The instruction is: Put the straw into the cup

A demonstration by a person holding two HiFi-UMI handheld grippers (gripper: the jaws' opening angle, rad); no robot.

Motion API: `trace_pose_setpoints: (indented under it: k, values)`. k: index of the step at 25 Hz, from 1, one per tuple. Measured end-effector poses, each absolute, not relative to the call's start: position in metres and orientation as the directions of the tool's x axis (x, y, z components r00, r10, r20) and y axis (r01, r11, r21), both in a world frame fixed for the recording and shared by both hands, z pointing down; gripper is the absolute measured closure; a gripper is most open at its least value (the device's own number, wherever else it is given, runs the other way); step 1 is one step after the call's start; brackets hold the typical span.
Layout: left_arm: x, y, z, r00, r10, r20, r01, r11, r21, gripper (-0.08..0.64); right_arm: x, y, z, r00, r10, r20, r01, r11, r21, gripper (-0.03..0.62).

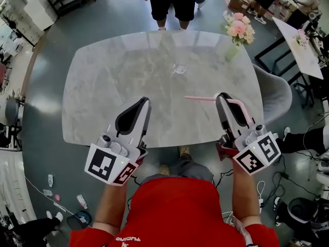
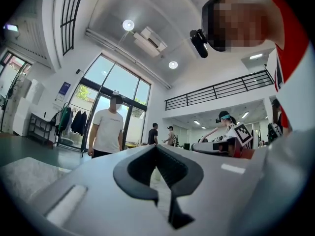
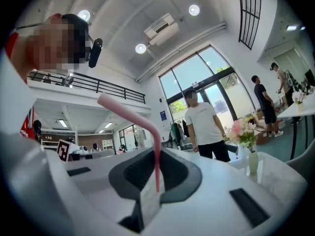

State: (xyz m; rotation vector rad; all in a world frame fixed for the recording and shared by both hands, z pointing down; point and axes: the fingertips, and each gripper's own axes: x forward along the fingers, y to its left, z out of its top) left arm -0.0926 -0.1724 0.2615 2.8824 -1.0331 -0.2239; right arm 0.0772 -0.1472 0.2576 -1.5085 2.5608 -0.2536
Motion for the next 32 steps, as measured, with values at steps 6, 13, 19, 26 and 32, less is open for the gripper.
trace_pose_setpoints:
  k: [6,13,19,26,32]
  values:
    - [-0.077,-0.204,0.267,0.732,-0.674,-0.100,-0.667,-0.739,0.096,0.555,0.094,-0.183,0.262,-0.517,-0.854,-0.057,-0.834,0.517,-0.194,0.569]
    - [-0.056,-0.238,0.268,0.700,-0.708,-0.094,-0.703,-0.706,0.086,0.554,0.112,-0.225,0.263,-0.554,-0.831,-0.056,-0.811,0.554,-0.187,0.569]
    - [-0.038,-0.264,0.271,0.663,-0.743,-0.088,-0.737,-0.669,0.100,0.554,0.130,-0.261,0.270,-0.584,-0.810,-0.041,-0.797,0.583,-0.160,0.569]
    - [-0.031,-0.286,0.280,0.623,-0.779,-0.068,-0.773,-0.627,0.098,0.554,0.131,-0.294,0.284,-0.616,-0.788,0.004,-0.783,0.612,-0.113,0.569]
    - [-0.025,-0.300,0.293,0.651,-0.758,-0.044,-0.752,-0.652,0.093,0.554,0.122,-0.314,0.298,-0.595,-0.802,0.045,-0.804,0.593,-0.048,0.569]
